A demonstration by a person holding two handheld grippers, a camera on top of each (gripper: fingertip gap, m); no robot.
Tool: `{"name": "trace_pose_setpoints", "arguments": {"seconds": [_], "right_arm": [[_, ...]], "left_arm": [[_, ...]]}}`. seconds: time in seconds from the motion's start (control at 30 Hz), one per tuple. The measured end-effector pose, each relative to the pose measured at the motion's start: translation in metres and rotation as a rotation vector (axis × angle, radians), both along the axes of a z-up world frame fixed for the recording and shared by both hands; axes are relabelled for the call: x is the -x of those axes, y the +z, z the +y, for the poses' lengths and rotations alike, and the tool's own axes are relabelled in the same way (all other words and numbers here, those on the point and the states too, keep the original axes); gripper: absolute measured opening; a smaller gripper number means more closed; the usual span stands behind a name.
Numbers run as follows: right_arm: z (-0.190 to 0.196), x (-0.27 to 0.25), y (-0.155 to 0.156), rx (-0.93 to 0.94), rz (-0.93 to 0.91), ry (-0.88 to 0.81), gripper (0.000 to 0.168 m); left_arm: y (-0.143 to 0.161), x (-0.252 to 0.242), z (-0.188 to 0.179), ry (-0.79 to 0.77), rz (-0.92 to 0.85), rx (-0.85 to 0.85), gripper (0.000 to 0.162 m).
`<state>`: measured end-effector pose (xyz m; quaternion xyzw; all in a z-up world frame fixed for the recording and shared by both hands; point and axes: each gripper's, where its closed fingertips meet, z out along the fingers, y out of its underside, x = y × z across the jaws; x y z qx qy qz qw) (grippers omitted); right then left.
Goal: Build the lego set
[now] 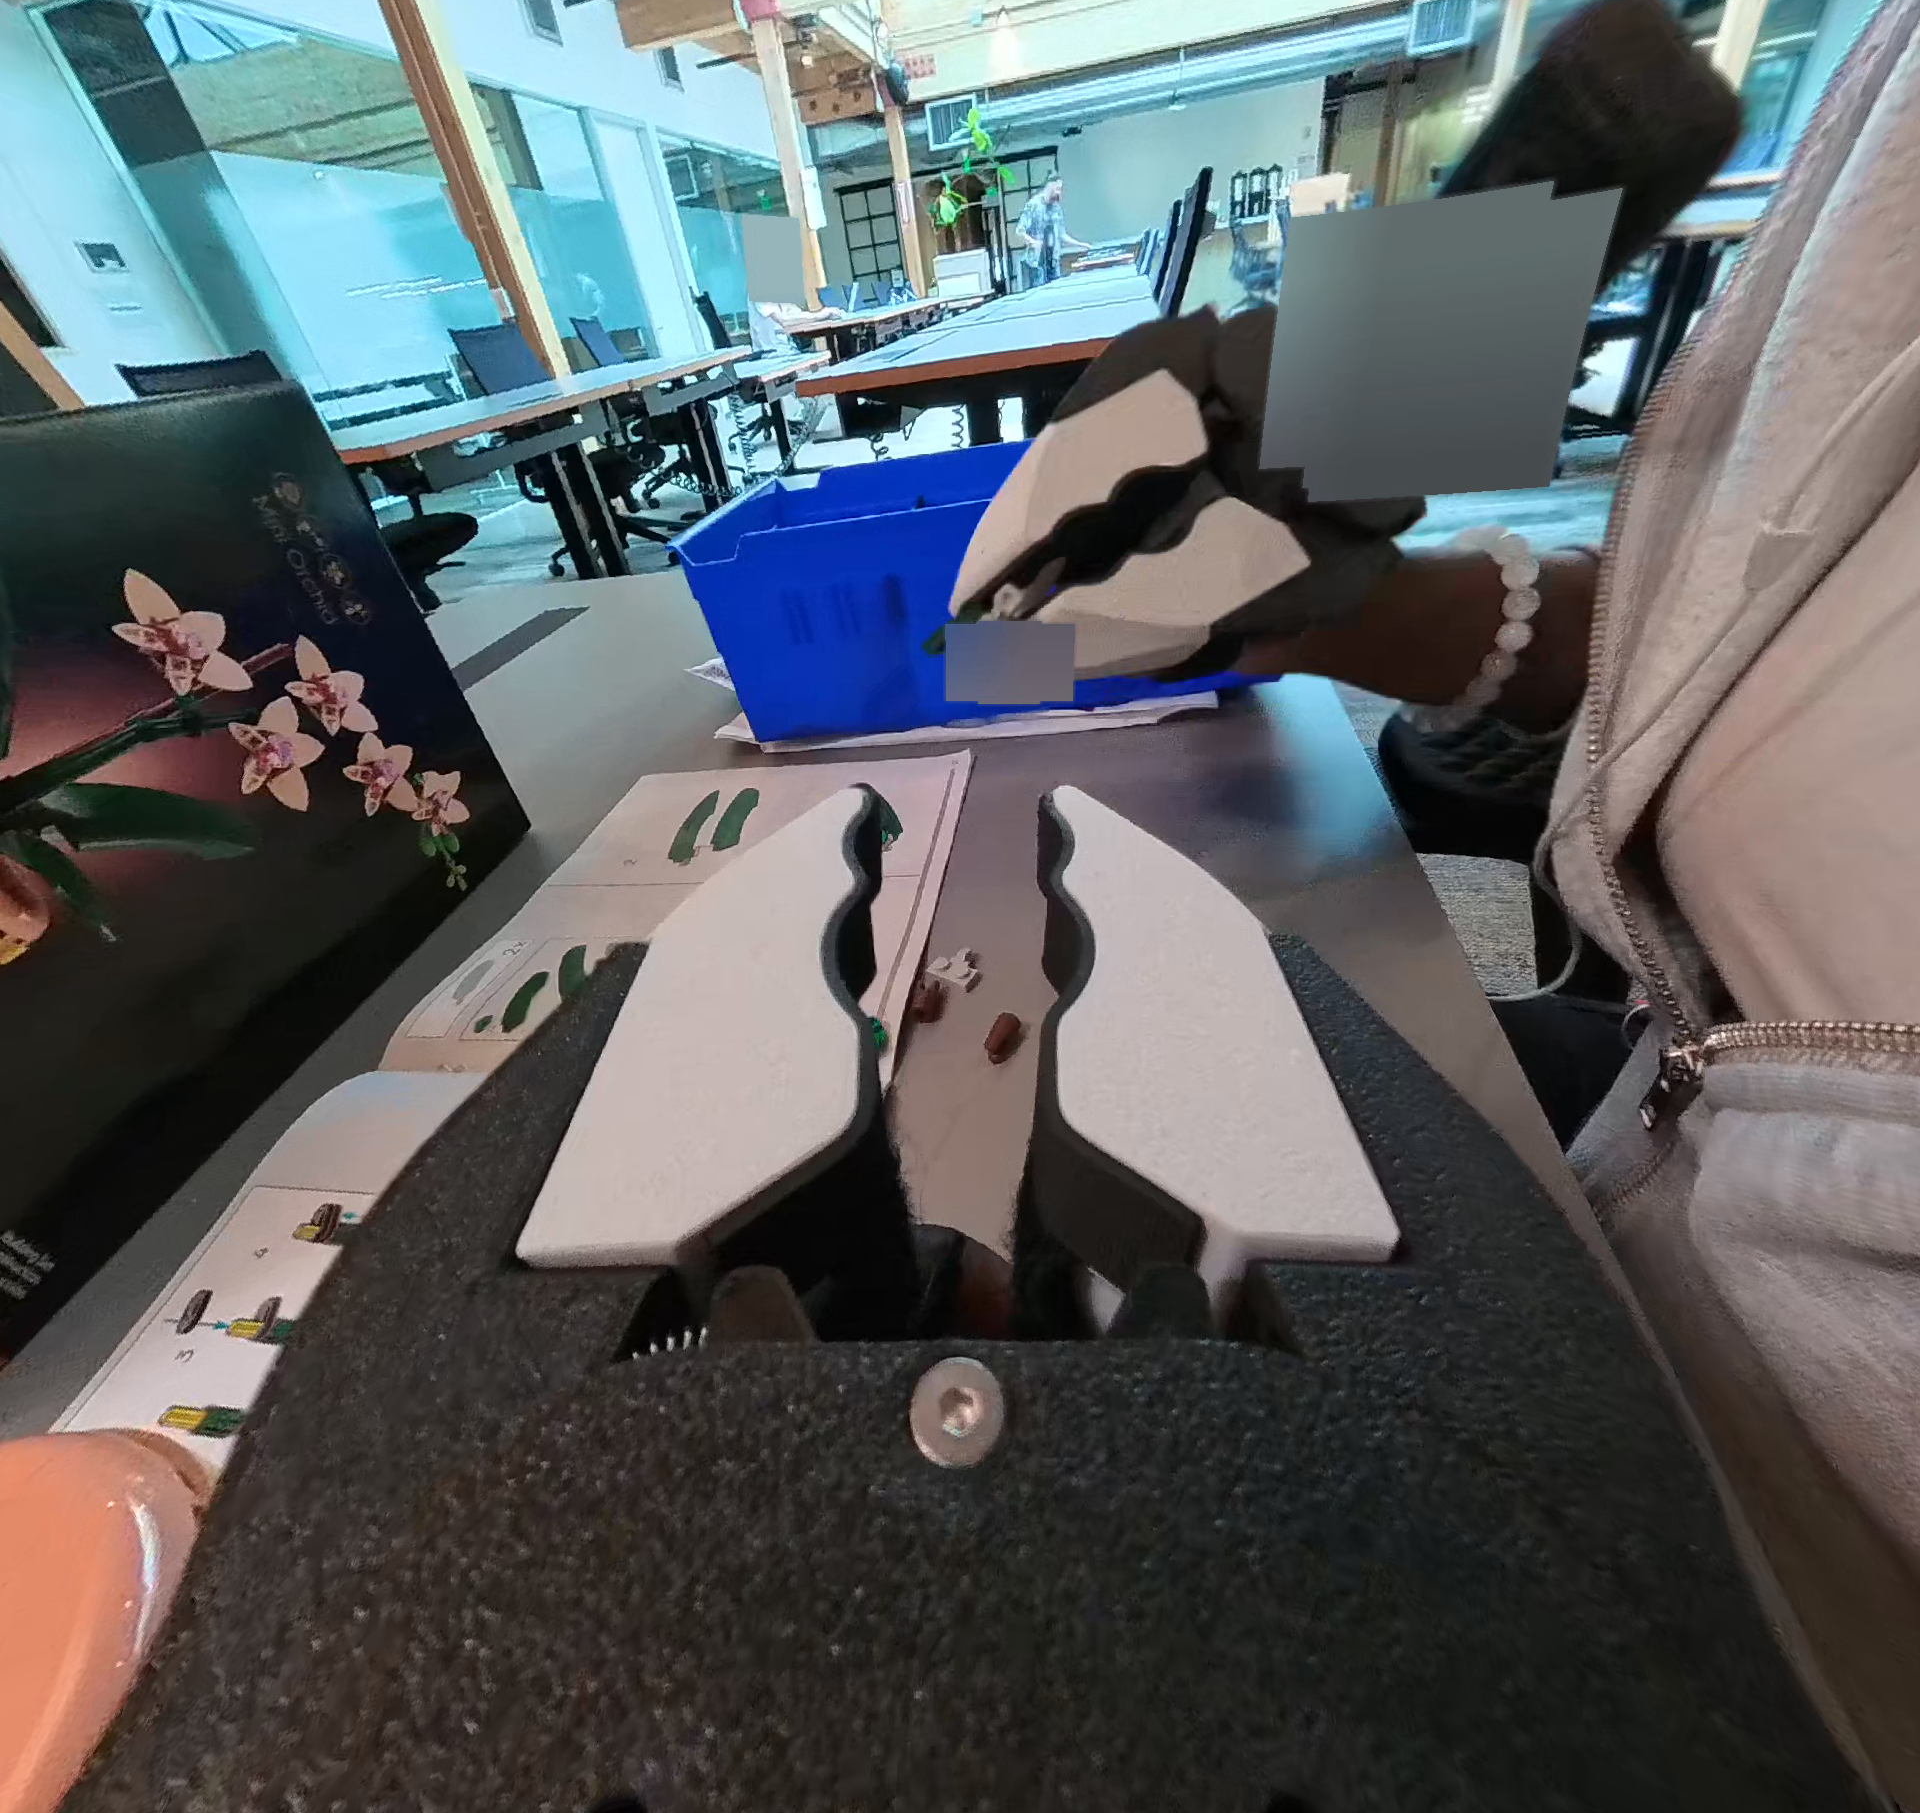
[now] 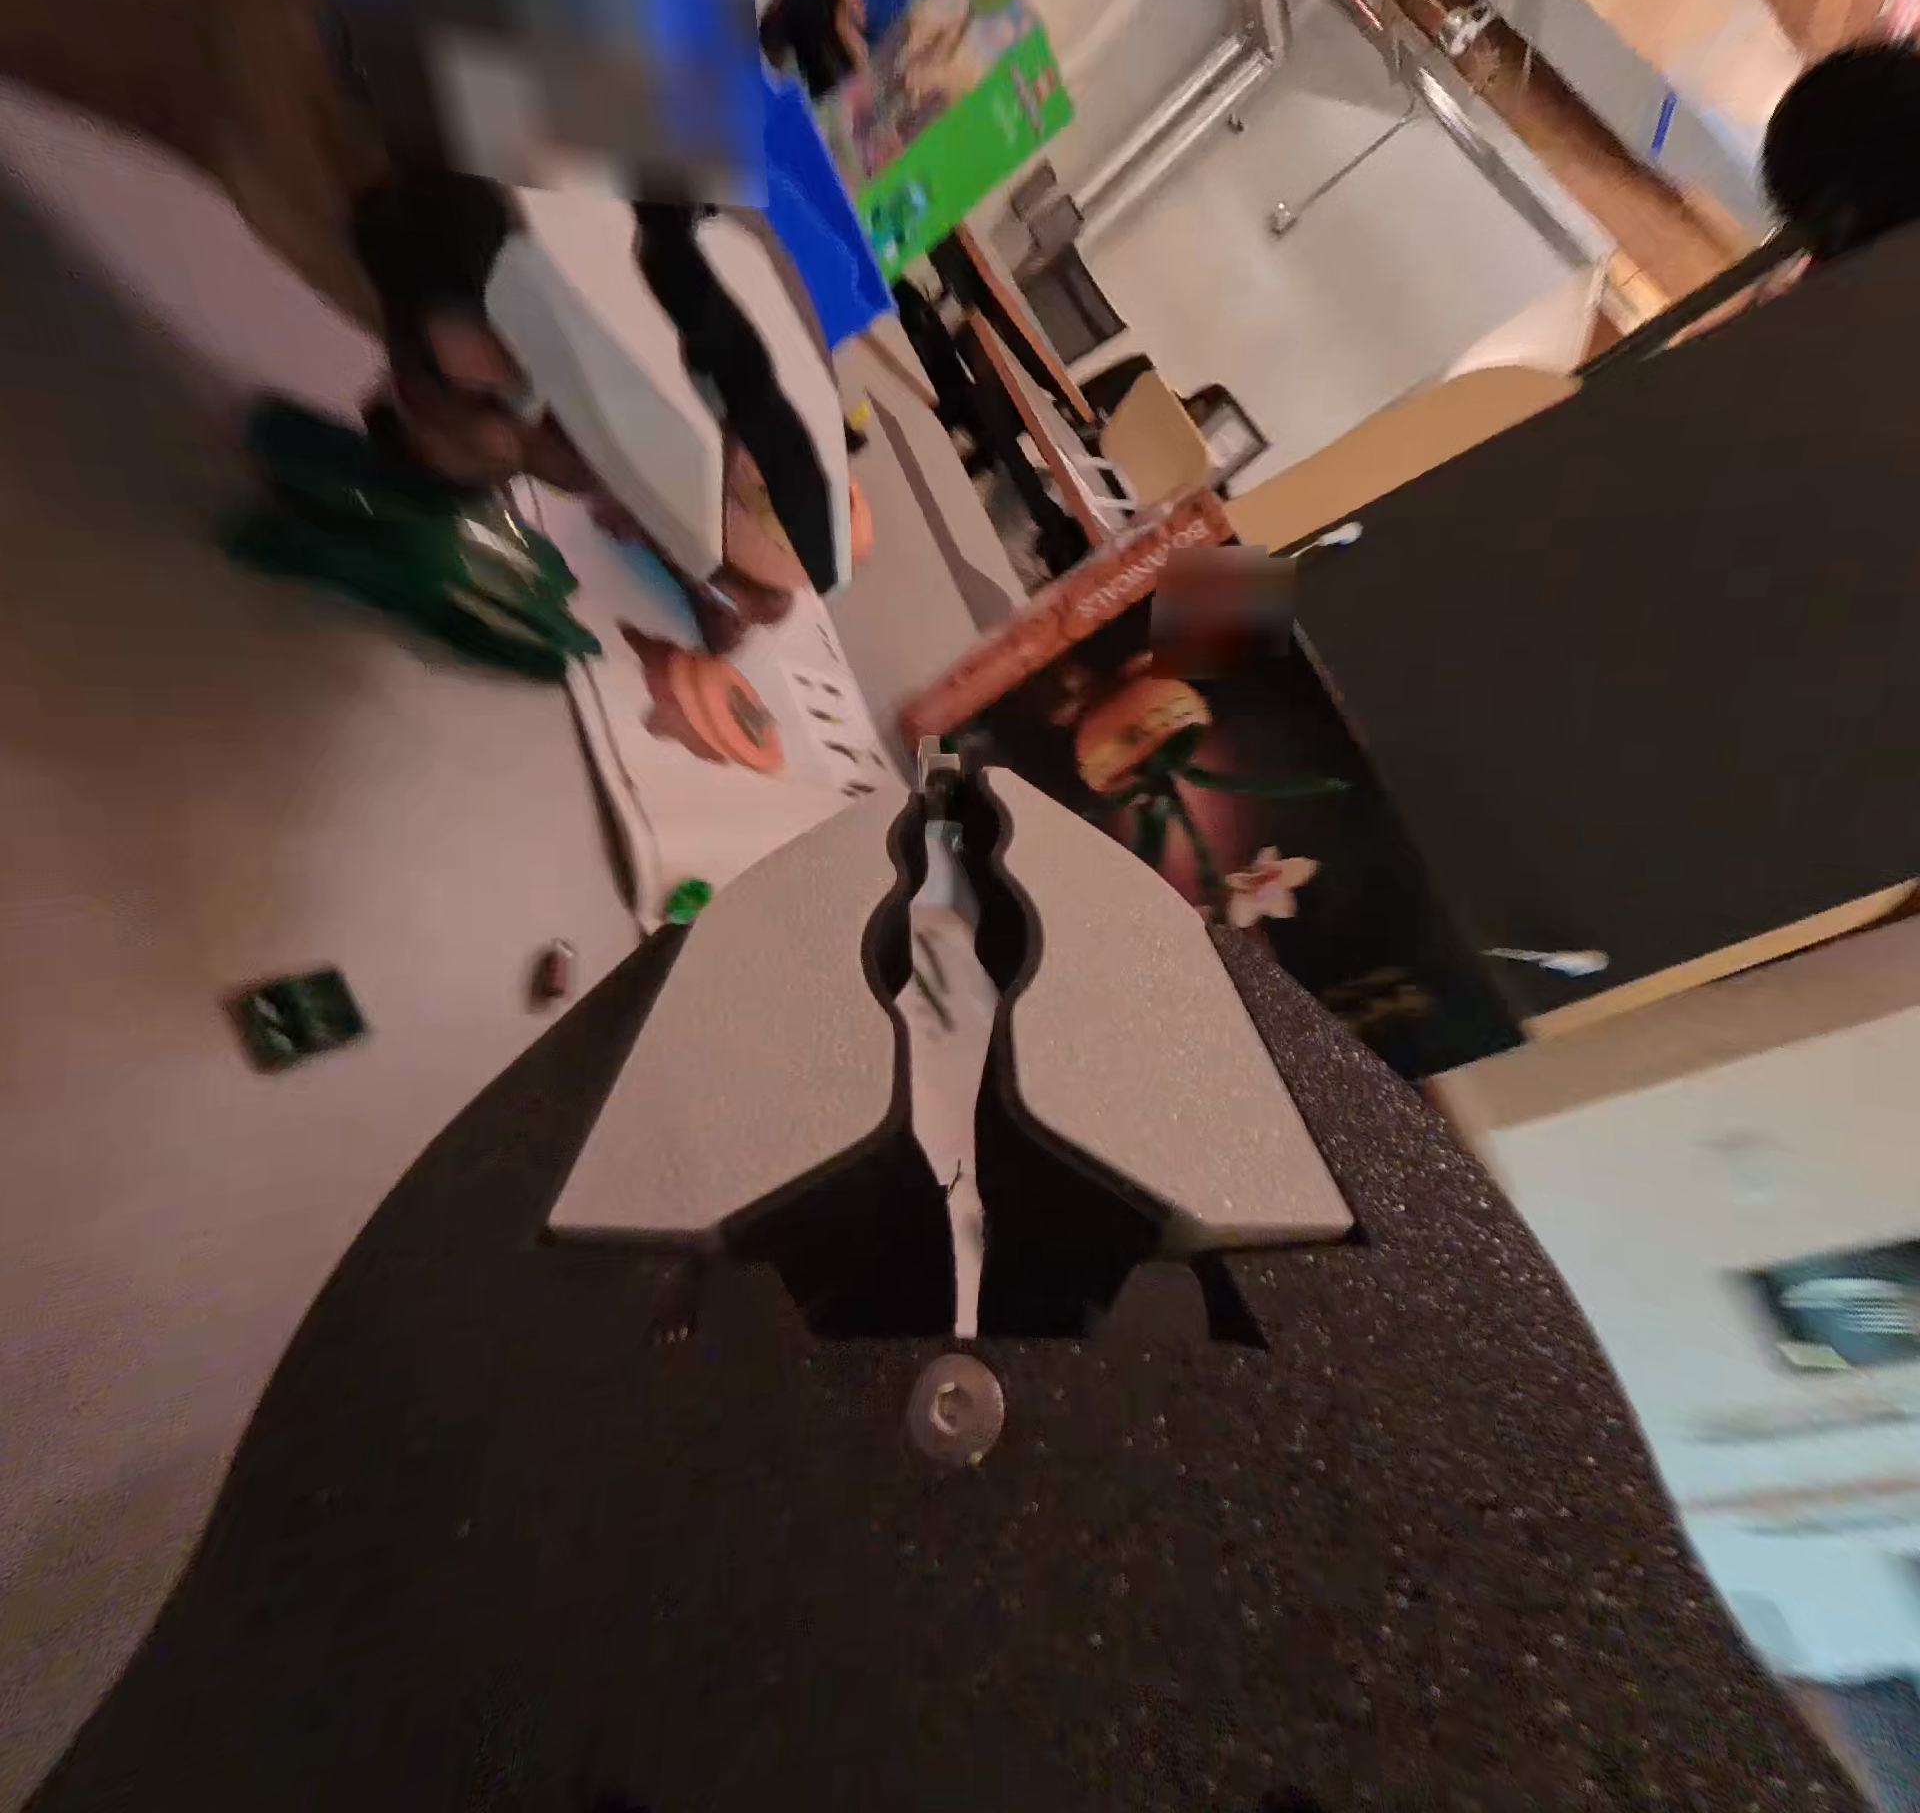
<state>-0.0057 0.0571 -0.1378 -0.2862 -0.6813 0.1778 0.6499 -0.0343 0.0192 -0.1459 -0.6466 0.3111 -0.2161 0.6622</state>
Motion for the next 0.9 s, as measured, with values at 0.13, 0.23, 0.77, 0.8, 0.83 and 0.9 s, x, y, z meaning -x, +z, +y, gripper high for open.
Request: {"name": "trace_pose_setpoints", "arguments": {"seconds": [0.13,0.23,0.77,0.8,0.83,0.9], "right_arm": [[-0.001,0.004,0.003,-0.177,-0.024,-0.020,0.007],[-0.004,0.005,0.006,-0.206,-0.012,-0.006,0.007],[-0.026,0.001,-0.021,0.011,-0.068,0.107,0.007],[-0.029,0.002,-0.025,0.094,-0.059,0.131,0.007],[-0.031,0.003,-0.027,0.168,-0.039,0.151,0.007],[-0.030,0.006,-0.030,0.286,0.013,0.170,0.007]], "left_arm": [[0.000,0.000,0.000,0.001,-0.006,0.003,0.028],[0.000,0.001,0.001,0.008,-0.005,0.001,0.028],[-0.007,-0.004,0.000,0.014,0.073,-0.017,0.024],[-0.008,-0.005,0.000,0.010,0.088,-0.021,0.024],[-0.009,-0.007,-0.001,0.004,0.103,-0.025,0.024],[-0.011,-0.010,-0.003,-0.009,0.129,-0.038,0.024]]}}
